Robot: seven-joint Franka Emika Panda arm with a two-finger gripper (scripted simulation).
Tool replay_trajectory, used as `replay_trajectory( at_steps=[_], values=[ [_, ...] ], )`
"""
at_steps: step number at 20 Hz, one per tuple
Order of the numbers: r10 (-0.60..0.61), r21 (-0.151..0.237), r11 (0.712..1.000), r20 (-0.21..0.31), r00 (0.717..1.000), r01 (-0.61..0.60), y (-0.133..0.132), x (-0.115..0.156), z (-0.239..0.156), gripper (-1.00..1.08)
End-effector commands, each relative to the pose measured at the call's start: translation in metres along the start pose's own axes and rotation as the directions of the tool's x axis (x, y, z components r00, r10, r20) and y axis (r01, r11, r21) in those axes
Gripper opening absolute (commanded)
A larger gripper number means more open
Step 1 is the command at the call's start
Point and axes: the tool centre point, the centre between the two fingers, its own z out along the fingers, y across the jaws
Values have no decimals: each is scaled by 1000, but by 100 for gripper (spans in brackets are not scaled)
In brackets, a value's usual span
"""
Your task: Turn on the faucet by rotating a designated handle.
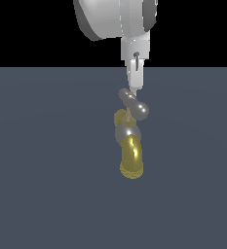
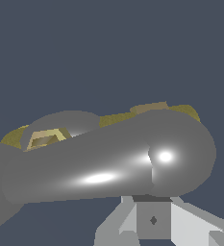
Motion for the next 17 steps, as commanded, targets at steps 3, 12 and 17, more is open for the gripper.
replay_trajectory(
  at_steps=[3, 12, 17],
  values=[
    [-58, 1, 998, -21, 998, 58, -10, 52, -2, -100],
    [-85, -1, 996, -31, 996, 85, -31, 94, -5, -100],
    [-98, -2, 995, -36, 995, 98, -41, 113, -6, -100]
  ],
)
